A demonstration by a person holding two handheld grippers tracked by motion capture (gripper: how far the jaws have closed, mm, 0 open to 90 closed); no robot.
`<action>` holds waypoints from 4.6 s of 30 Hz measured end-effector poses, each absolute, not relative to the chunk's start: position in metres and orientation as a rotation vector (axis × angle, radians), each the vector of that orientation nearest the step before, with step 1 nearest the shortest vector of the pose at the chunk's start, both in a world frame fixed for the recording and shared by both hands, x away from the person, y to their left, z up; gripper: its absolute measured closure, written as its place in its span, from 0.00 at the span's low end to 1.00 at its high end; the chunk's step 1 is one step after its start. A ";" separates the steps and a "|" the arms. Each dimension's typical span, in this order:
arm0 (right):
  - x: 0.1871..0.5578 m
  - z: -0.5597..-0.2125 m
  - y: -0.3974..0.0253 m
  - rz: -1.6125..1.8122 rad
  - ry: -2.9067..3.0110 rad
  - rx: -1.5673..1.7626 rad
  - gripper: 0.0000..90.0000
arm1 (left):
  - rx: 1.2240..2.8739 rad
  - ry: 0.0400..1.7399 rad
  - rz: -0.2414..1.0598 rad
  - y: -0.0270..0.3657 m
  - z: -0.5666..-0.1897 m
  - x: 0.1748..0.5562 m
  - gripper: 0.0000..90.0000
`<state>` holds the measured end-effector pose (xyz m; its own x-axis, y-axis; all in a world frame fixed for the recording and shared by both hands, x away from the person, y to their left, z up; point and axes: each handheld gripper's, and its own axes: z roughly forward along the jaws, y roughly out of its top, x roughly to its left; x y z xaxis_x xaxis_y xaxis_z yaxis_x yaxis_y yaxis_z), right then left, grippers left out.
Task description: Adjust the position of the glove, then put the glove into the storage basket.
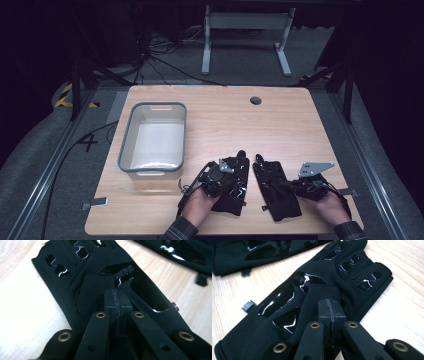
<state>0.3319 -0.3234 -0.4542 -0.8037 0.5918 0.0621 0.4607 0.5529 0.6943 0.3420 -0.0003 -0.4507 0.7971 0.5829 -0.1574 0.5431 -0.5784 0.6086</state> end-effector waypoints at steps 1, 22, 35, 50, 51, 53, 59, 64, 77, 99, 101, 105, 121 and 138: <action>0.332 -0.454 -0.323 1.083 2.604 0.891 1.00 | 2.319 0.826 0.077 -0.001 -0.451 0.340 0.99; 0.332 -0.454 -0.305 1.079 2.631 0.839 1.00 | 2.334 0.759 0.043 -0.012 -0.451 0.330 0.99; 0.329 -0.453 -0.298 1.103 2.650 0.800 1.00 | 2.329 0.761 0.092 -0.006 -0.447 0.334 0.92; 0.322 -0.450 -0.307 1.136 2.645 0.790 1.00 | 2.233 0.928 0.109 0.028 -0.447 0.333 0.53; 0.322 -0.450 -0.307 1.136 2.645 0.790 1.00 | 2.233 0.928 0.109 0.028 -0.447 0.333 0.52; 0.322 -0.452 -0.308 1.125 2.653 0.789 1.00 | 2.242 0.932 0.106 0.027 -0.450 0.335 0.52; 0.323 -0.456 -0.306 1.100 2.679 0.786 1.00 | 2.275 0.928 0.119 0.023 -0.457 0.337 0.61; 0.323 -0.456 -0.307 1.100 2.678 0.783 1.00 | 2.277 0.927 0.124 0.021 -0.456 0.336 0.81; 0.323 -0.457 -0.300 1.107 2.696 0.752 1.00 | 2.183 0.893 0.072 0.024 -0.442 0.333 0.92; 0.329 -0.458 -0.286 1.124 2.707 0.733 1.00 | 2.067 0.795 0.077 0.015 -0.411 0.339 0.94; 0.330 -0.458 -0.283 1.123 2.707 0.727 1.00 | 2.061 0.790 0.073 0.013 -0.409 0.339 0.94; 0.332 -0.458 -0.279 1.127 2.705 0.727 1.00 | 2.050 0.776 0.052 0.009 -0.408 0.341 0.94; 0.332 -0.447 -0.295 1.160 2.653 0.771 1.00 | 2.073 0.727 0.006 -0.020 -0.411 0.344 0.94; 0.332 -0.459 -0.294 1.119 2.703 0.786 1.00 | 2.101 0.662 -0.018 -0.041 -0.416 0.344 0.94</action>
